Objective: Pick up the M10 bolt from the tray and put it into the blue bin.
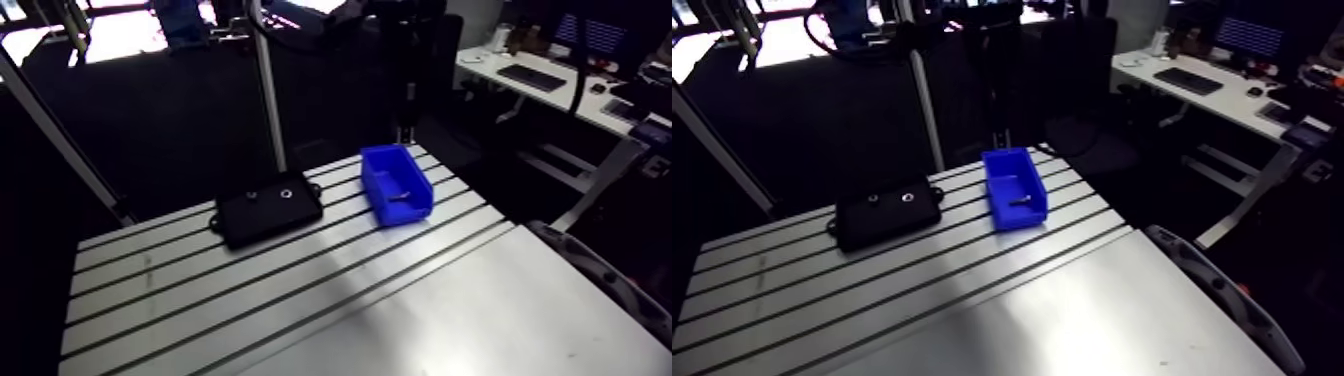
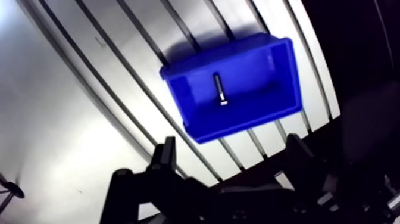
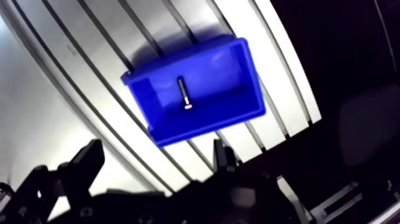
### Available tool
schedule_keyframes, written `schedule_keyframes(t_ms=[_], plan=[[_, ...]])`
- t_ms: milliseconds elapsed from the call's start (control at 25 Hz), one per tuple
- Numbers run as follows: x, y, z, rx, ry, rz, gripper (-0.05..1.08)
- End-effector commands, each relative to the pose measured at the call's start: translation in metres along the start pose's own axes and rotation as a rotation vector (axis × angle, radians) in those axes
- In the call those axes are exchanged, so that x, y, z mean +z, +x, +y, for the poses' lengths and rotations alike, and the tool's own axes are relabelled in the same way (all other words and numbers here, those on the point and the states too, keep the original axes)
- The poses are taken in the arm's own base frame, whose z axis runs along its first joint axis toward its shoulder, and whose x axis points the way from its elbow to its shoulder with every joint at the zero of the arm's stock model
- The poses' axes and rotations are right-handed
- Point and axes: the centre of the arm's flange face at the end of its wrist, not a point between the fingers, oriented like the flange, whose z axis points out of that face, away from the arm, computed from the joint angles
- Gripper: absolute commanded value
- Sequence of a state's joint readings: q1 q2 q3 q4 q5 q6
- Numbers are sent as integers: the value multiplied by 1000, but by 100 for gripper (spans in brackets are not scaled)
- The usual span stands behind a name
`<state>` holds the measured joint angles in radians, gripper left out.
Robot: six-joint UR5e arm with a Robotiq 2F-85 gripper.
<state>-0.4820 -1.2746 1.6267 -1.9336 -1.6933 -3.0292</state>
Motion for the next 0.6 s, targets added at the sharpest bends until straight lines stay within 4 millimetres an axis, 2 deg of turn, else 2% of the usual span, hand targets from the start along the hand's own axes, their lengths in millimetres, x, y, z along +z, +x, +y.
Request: schedule_keyframes(t_ms=[40,160,360,600], plan=[[-89,46,-51,650,35,13,1],[-103,59,-61,805,58,38,1],[-120,66,-76,972,102,24,1],[-128,79,-92,1040,160,14,1]])
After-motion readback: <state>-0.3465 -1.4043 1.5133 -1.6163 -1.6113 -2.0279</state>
